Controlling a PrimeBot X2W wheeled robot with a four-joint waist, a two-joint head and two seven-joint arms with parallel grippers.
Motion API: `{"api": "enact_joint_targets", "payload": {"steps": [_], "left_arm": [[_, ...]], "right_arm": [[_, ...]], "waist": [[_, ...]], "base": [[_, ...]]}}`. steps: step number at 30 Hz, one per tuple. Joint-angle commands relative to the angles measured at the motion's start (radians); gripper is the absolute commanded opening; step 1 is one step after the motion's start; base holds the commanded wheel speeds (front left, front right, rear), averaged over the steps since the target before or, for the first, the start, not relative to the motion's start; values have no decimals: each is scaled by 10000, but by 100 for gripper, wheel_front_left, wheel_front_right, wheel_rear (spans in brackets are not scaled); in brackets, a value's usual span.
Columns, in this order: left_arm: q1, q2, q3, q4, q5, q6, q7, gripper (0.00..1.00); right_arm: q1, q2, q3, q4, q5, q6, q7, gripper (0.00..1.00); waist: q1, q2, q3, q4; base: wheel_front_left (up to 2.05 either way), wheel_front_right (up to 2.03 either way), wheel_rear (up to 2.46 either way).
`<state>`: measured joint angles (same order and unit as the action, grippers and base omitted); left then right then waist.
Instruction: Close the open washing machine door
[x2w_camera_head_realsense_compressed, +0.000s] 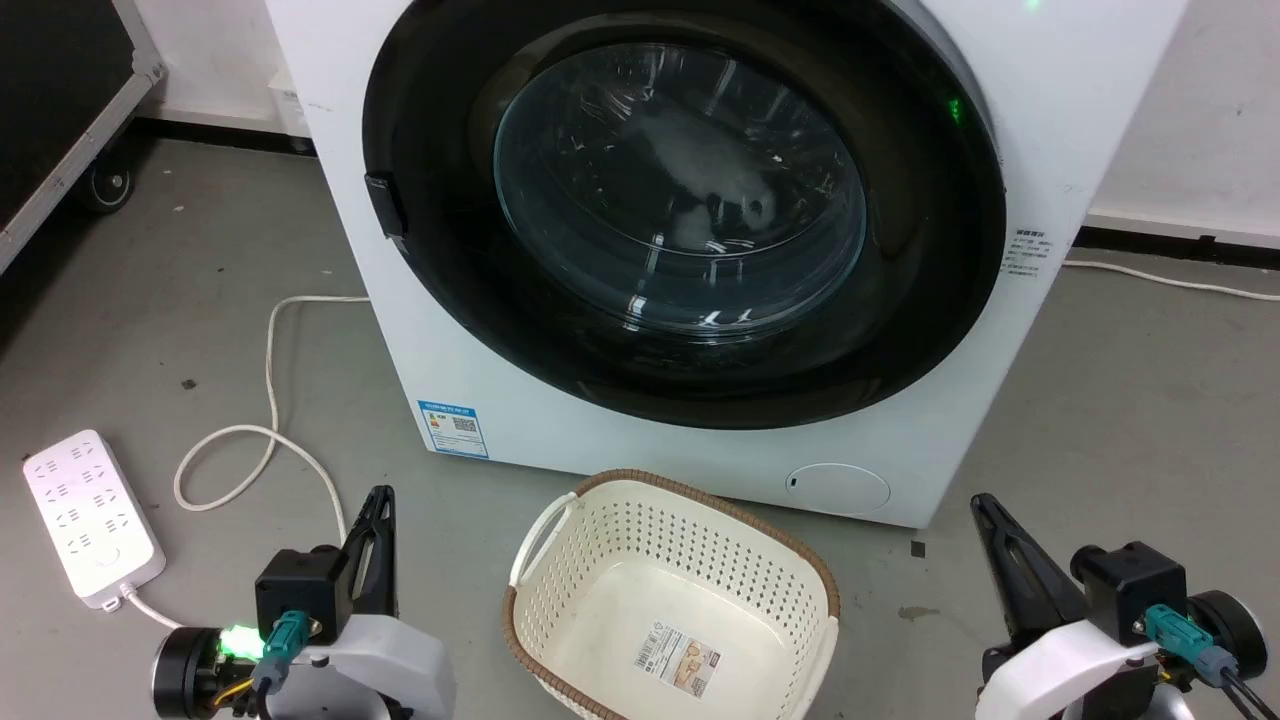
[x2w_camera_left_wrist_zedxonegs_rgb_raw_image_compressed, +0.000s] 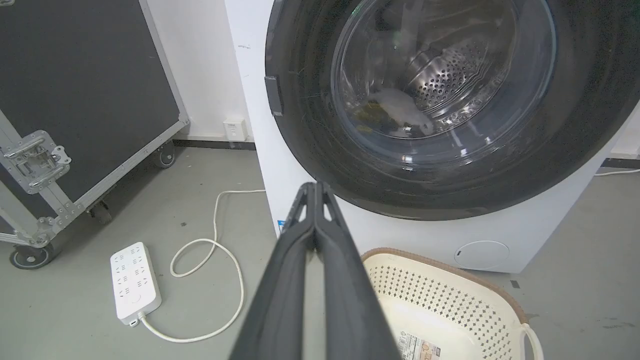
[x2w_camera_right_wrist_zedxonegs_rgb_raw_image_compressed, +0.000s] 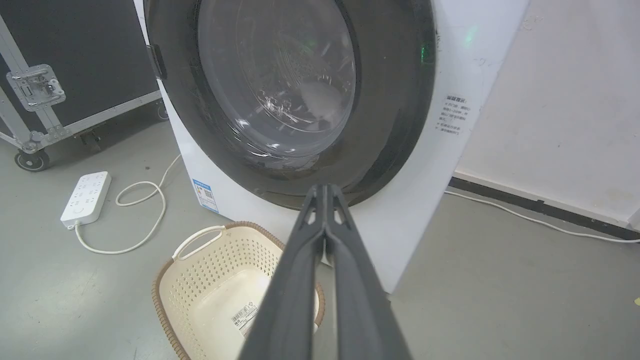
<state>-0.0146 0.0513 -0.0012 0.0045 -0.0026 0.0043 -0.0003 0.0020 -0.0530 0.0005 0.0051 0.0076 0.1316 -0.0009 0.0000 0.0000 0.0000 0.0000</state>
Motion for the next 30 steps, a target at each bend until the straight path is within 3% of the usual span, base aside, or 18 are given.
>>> {"api": "enact_joint_targets", "payload": {"steps": [1,30], "left_arm": [[146,-11,12,-45,26,-43,3,0],[146,-11,12,-45,26,-43,3,0]], "right_arm": [[-20,28,-5,-51,-76,-9,9,0],[-20,28,-5,-51,-76,-9,9,0]], "waist": [[0,0,0,0],[0,0,0,0]], "base": [[0,0,0],[0,0,0]]}}
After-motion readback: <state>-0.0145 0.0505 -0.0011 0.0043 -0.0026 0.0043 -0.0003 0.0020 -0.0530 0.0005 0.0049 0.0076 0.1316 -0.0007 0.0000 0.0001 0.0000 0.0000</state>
